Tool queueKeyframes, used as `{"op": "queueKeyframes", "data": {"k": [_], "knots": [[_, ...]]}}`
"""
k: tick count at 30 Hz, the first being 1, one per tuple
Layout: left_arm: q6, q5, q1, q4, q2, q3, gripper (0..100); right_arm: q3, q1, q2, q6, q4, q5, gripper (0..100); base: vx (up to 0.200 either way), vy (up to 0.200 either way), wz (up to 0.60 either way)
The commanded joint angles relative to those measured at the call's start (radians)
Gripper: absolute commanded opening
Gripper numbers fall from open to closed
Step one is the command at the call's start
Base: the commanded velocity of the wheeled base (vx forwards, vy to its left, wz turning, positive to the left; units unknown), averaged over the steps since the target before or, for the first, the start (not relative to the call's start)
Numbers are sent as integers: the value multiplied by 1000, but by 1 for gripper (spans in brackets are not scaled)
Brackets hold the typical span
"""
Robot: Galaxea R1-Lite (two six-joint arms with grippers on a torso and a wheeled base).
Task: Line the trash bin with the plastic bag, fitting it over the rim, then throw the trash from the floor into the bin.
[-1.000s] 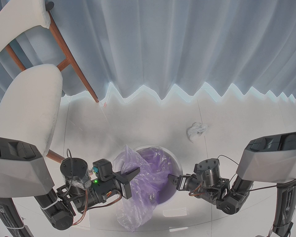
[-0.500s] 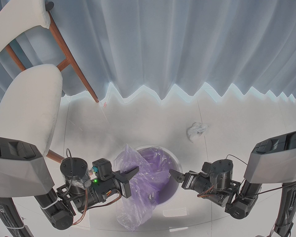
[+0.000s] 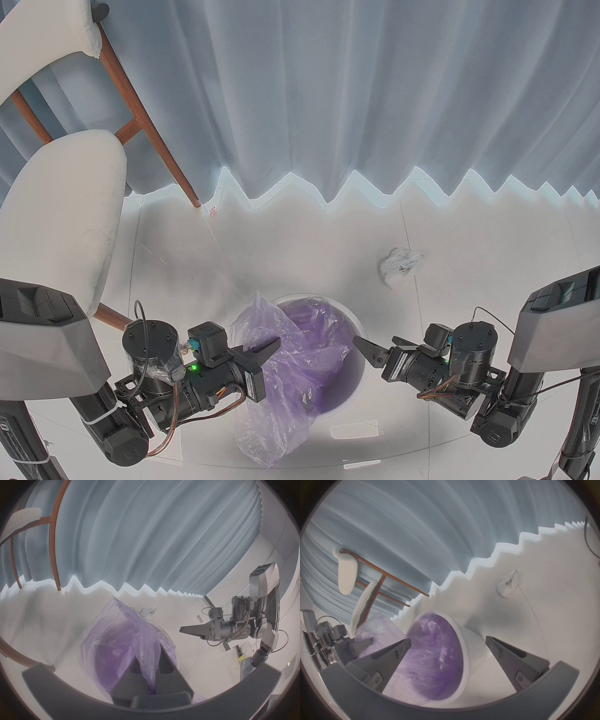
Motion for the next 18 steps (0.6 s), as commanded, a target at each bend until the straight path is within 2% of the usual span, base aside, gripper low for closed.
{"op": "queueKeyframes", "data": {"k": [1,2,3,7,10,15,17,18], "knots": [[10,-2,-1,-1,-7,1,0,24,3,-110,15,-21,50,100,0,0,0],[10,-2,-1,-1,-7,1,0,24,3,-110,15,-21,50,100,0,0,0],[17,-8,-2,-2,-19,4,0,38,3,-200,49,-21,111,100,0,0,0],[84,-13,-11,-2,-45,10,0,68,1,-398,139,-17,197,100,0,0,0],[107,-13,-14,-2,-66,12,0,96,0,-478,148,3,203,100,0,0,0],[101,-25,-36,9,-206,-2,0,130,0,-662,130,126,206,100,0,0,0],[109,-45,-37,22,-217,-43,0,116,0,-697,137,160,209,100,0,0,0],[142,-47,-47,68,-208,-109,0,90,0,-731,139,207,234,100,0,0,0]]}}
